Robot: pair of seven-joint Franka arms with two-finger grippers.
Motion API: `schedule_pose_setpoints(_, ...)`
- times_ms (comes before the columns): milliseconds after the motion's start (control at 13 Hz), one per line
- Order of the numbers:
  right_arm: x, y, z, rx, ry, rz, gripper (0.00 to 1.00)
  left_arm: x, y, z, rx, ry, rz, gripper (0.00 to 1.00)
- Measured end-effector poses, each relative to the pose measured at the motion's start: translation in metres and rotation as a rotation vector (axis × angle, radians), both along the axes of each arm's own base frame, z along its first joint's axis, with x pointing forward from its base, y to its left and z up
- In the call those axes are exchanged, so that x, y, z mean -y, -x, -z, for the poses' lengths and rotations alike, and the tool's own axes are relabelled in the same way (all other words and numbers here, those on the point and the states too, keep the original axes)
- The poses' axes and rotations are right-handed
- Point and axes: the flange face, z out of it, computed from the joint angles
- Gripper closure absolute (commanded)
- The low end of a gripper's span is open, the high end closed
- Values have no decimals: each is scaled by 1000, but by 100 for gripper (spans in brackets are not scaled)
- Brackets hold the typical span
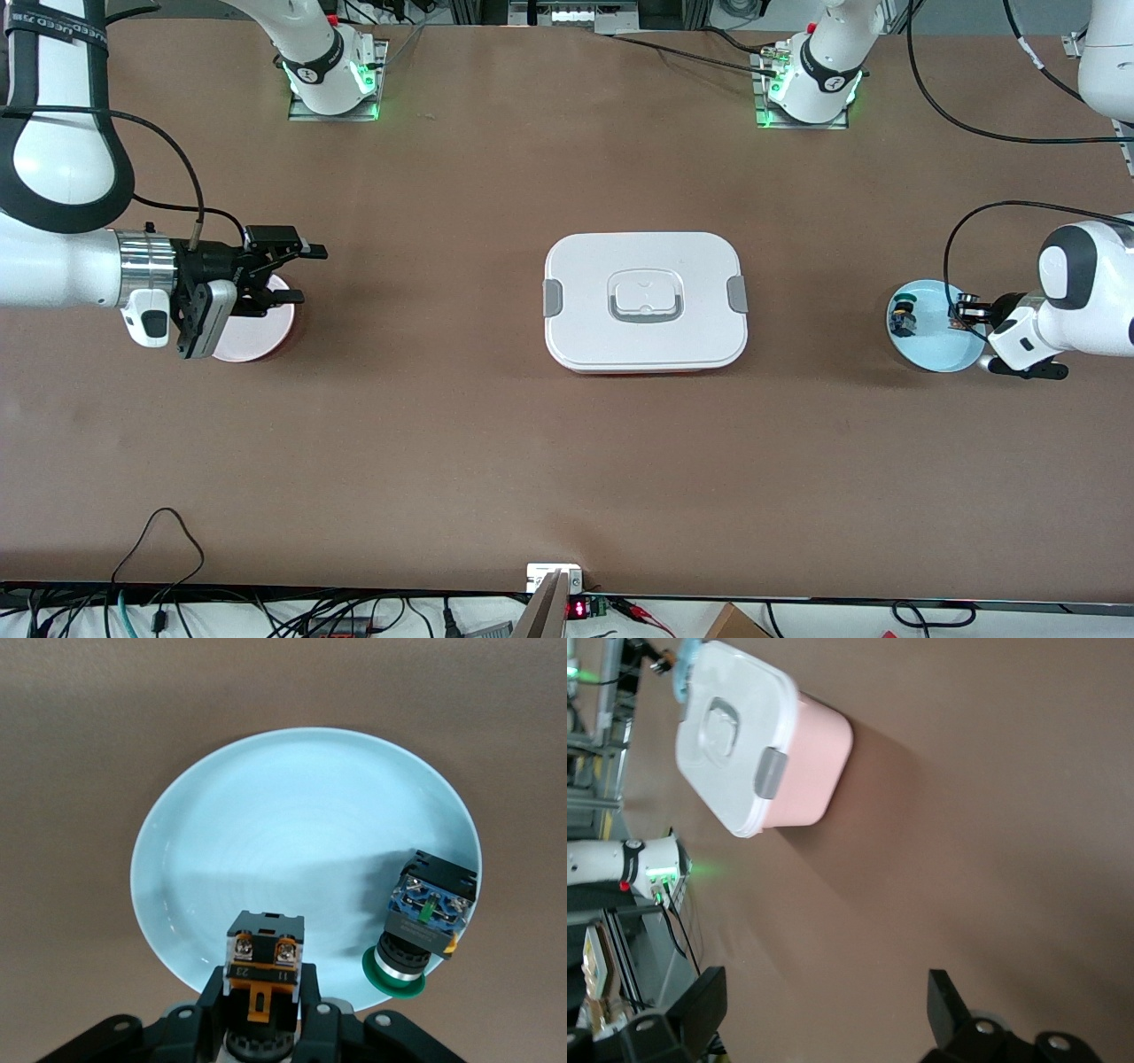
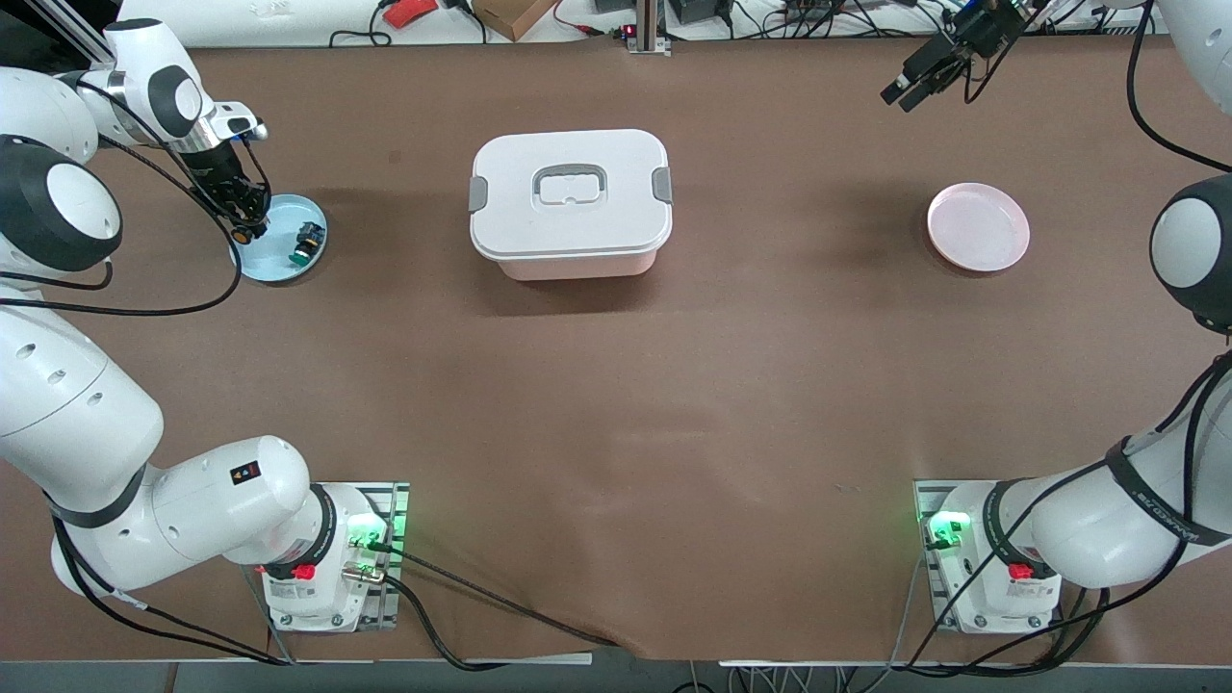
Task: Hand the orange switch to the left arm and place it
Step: 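Lower the switch onto the blue plate with the left gripper while the right gripper retracts, then open the left gripper and raise it away from the blue plate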
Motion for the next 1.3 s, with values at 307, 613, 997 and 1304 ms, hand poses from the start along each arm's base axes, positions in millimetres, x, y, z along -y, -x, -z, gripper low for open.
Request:
schedule_pose_setpoints(307, 14, 5, 6, -120, 237, 103, 0, 3, 3, 18, -24, 0, -29, 94)
schedule_pose_setpoints(613, 46, 17, -21, -180, 446, 143, 0, 8, 1, 22, -27, 6, -23, 77)
schedule_pose_setpoints(997, 58, 21, -69, -178, 705, 216, 0, 7, -2, 34, 2, 10, -17, 72)
schedule_pose_setpoints(1304, 80, 0, -83, 6, 812, 267, 0, 4, -4, 35, 10, 16, -4, 44)
